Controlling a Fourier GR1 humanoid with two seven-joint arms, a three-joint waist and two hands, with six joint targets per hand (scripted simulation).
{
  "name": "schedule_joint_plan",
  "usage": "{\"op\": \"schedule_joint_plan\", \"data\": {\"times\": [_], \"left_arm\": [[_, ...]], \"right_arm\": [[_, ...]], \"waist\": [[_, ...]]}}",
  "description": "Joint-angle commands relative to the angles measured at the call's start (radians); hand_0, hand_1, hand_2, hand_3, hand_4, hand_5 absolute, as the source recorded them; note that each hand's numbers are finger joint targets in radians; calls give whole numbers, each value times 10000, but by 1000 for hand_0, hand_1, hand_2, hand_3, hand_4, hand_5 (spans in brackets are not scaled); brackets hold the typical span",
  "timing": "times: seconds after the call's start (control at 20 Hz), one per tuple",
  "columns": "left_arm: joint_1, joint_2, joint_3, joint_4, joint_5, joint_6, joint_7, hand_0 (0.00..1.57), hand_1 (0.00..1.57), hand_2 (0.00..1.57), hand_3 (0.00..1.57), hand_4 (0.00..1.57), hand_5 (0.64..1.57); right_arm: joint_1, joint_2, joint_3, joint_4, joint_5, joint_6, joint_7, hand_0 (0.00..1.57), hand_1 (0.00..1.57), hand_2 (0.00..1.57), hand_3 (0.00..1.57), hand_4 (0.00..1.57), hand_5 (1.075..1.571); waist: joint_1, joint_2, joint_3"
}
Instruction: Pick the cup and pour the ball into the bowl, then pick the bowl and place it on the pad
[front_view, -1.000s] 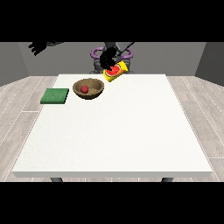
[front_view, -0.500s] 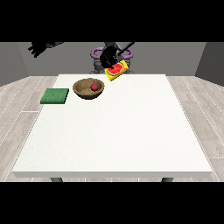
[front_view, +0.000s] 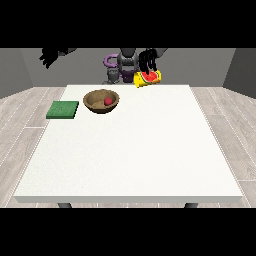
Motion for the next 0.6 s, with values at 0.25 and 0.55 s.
{"op": "schedule_joint_plan", "data": {"times": [0.25, 0.55], "left_arm": [[3017, -1307, 2917, -1853, 5560, 2116, -1304, 1093, 1093, 1133, 814, 1061, 1567], [4665, -1347, 2839, -3818, 10294, 1956, -3745, 0, 0, 0, 0, 872, 1477]], "right_arm": [[-16, 561, 243, -546, 35, -411, 9, 0, 0, 0, 198, 580, 1562], [-510, 1312, 813, -809, 340, -815, -230, 0, 0, 0, 258, 578, 1566]], "waist": [[330, 658, -193], [70, 1826, -129]]}}
